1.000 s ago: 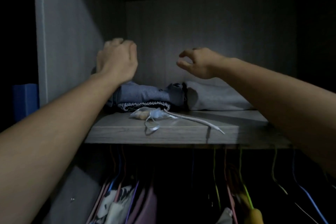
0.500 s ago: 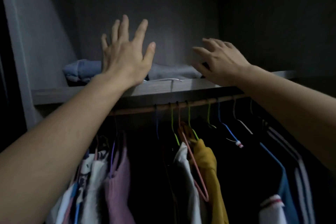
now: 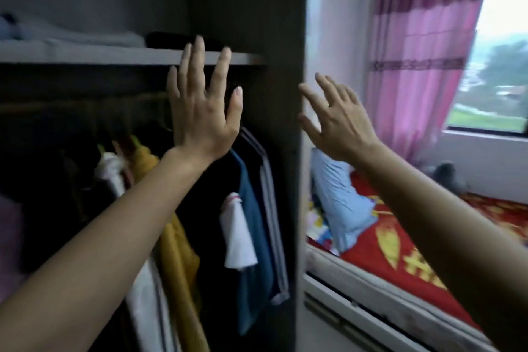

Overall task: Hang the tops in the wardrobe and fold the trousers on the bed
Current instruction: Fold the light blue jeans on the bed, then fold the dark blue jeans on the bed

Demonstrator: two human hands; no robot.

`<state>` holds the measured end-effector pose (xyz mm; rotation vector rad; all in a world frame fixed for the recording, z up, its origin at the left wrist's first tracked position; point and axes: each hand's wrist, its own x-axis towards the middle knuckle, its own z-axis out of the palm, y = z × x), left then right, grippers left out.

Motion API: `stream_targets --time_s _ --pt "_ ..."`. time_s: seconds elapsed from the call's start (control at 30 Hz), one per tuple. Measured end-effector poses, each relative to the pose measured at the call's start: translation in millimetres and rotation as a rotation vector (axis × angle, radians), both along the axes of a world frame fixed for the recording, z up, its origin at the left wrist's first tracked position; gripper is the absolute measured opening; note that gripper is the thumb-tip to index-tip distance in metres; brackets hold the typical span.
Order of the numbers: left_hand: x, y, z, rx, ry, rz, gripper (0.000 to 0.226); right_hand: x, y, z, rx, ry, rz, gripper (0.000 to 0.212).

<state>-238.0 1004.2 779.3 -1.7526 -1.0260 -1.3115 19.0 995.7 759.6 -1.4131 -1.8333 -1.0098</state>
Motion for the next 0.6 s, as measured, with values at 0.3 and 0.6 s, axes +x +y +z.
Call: stream_targets --time_s 0.3,0.6 --pt "316 -38 -130 -0.362 0.103 -0.320 0.060 302 -156 -124 -0.288 0.011 -0.430 0.070" --pt "539 -59 -188 -0.536 0.274 -0.517 0.066 502 -236 -166 -0.340 0.160 -0.687 0.070"
